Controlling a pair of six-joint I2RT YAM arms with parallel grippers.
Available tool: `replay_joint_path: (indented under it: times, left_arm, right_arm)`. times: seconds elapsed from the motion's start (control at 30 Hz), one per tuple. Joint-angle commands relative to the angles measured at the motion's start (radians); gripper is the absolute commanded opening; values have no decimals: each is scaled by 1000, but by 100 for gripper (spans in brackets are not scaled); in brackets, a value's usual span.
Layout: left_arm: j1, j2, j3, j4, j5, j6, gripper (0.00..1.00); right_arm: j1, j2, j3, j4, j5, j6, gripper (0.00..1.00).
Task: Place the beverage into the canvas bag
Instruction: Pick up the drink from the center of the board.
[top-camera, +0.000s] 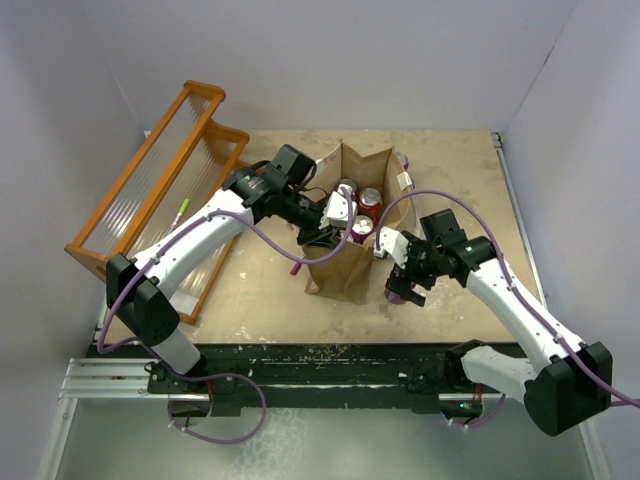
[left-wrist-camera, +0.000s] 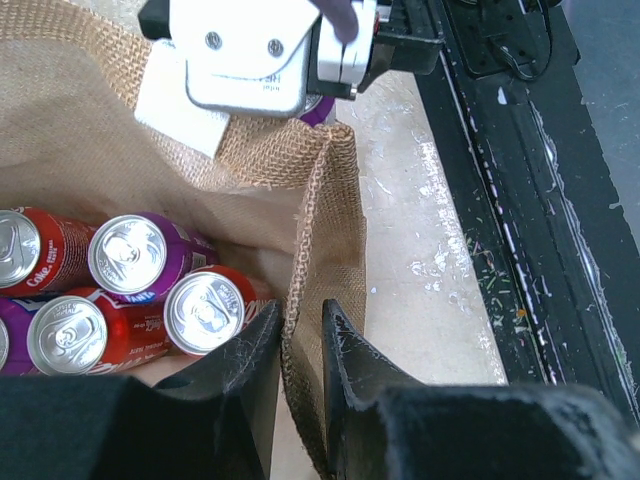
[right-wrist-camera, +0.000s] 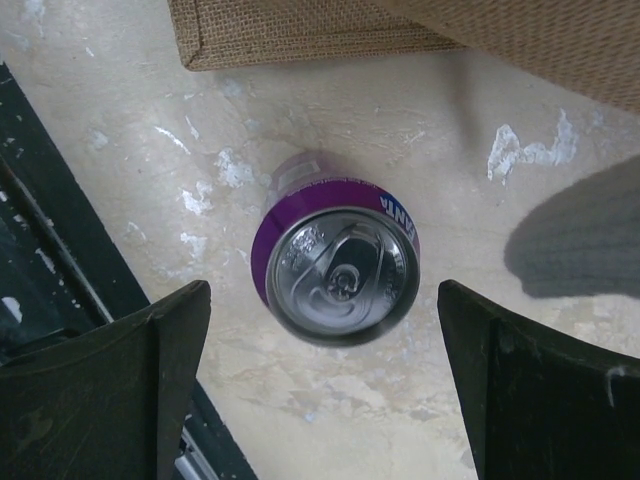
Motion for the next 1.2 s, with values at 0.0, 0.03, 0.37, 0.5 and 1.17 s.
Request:
replay_joint_path:
  times: [0.0,0.03,0.37,0.5,1.17]
  left_arm:
    - [5,-22,10,26,43,-5,24]
    - [5,-21,10,26,44,-5,24]
    - [5,-12,9,28,47,-4,25]
    - [4,-8,14,28,45,-3,25]
    - [-17,0,22,-86,52,159,23]
  right_arm:
    - [6,35,-50,61,-6,-35,95]
    - [7,40,-57,72,-10,-35,94]
    - [9,97,-92,131,-49,-44,83]
    - [9,106,-76,105,-36,-51,70]
    - [7,-97,553,-286,25,160,0]
